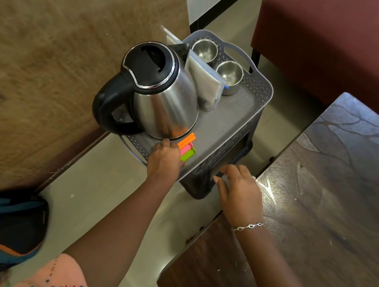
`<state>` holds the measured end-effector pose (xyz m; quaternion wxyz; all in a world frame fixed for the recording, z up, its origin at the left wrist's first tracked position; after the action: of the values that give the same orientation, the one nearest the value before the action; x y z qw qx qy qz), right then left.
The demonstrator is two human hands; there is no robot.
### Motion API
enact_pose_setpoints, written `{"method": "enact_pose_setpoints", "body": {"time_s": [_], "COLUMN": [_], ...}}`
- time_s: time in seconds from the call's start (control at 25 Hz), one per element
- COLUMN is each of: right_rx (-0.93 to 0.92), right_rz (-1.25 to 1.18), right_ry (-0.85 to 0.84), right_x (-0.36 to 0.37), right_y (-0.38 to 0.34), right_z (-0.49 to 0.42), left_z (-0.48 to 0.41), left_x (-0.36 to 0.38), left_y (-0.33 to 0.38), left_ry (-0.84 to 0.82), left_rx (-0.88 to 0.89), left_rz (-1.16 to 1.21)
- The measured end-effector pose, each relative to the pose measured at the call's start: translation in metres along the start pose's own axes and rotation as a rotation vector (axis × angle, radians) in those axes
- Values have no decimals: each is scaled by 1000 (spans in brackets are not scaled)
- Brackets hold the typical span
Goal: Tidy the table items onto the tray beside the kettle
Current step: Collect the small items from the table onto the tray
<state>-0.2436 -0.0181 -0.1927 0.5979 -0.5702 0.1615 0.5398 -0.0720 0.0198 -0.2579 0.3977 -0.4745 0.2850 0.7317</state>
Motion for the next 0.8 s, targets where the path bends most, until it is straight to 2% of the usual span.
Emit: {"method": "enact_pose_setpoints", "body": {"time_s": [0.08,0.24,0.28,0.48,0.8], "right_rx": [-23,-158,-174,-119,69], "right_rz": [14,158,201,270,275], "right_ry": [17,116,117,154,181], "right_x": [-2,-15,-19,-53,-128], "right_y": [0,1,5,51,196], "right_z": [2,13,17,45,154], "left_z": [11,56,65,102,210], "left_x": [-19,-66,-68,-47,-26], "left_y": [3,35,50,127,277], "left_ry": [110,507,514,318,266], "left_rx": [5,147,199,353,565], "left_rz": [7,75,96,8,-37]}}
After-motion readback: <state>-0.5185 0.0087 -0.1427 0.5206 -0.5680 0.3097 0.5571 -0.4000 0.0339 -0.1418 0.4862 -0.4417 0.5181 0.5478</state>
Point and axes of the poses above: each hand's wrist, its own z-axis away from the middle knuckle, its own x-axis out of the palm, y = z × x, the point moved 9 cm from there along -z, towards the middle knuckle, and after that the axes turned 4 degrees about x, right-handed, at the moved point
